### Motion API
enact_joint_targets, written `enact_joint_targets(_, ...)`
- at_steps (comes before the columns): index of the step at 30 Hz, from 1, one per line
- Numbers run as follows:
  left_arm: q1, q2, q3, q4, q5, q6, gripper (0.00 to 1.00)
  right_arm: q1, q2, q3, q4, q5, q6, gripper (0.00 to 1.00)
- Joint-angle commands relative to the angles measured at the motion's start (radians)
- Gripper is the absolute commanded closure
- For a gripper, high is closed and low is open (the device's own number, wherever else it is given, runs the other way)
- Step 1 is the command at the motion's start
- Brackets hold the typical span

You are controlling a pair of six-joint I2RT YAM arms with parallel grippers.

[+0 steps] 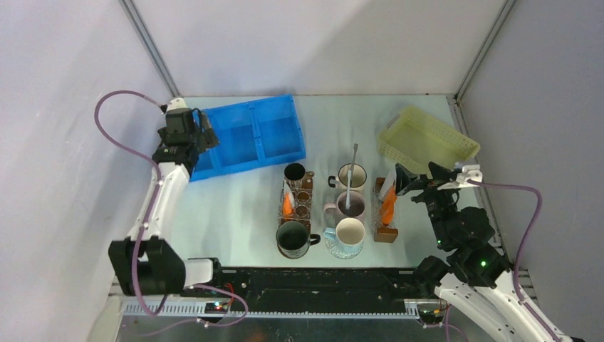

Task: Prepare toiletry sets of a toothbrush and toothpaste on the tray
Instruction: Place the toothbrush in the cup.

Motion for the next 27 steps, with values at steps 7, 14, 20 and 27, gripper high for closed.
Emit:
enact_joint_targets(7, 0.182, 0.341, 0.261, -0.029, 0.177, -0.010, 0.19, -0.039, -0.080, 0.056, -0.088, 0.118, -0.175, 0.03)
enact_joint_targets(14, 0.231, 0.604, 0.453, -0.111, 0.200, 0.028, 0.28, -0.071, -0.075, 0.017, -0.073, 0.142, -0.184, 0.01)
enact_joint_targets(20, 0.261, 0.766, 0.555, -0.176, 0.224, 0.062, 0.34, -0.117, -0.092, -0.011, -0.044, 0.145, -0.184, 0.01)
enact_joint_targets(27, 0.273, 0.891, 0.629, -0.238, 0.217, 0.115, 0.38, -0.149, -0.091, -0.020, -0.039, 0.112, -0.184, 0.01)
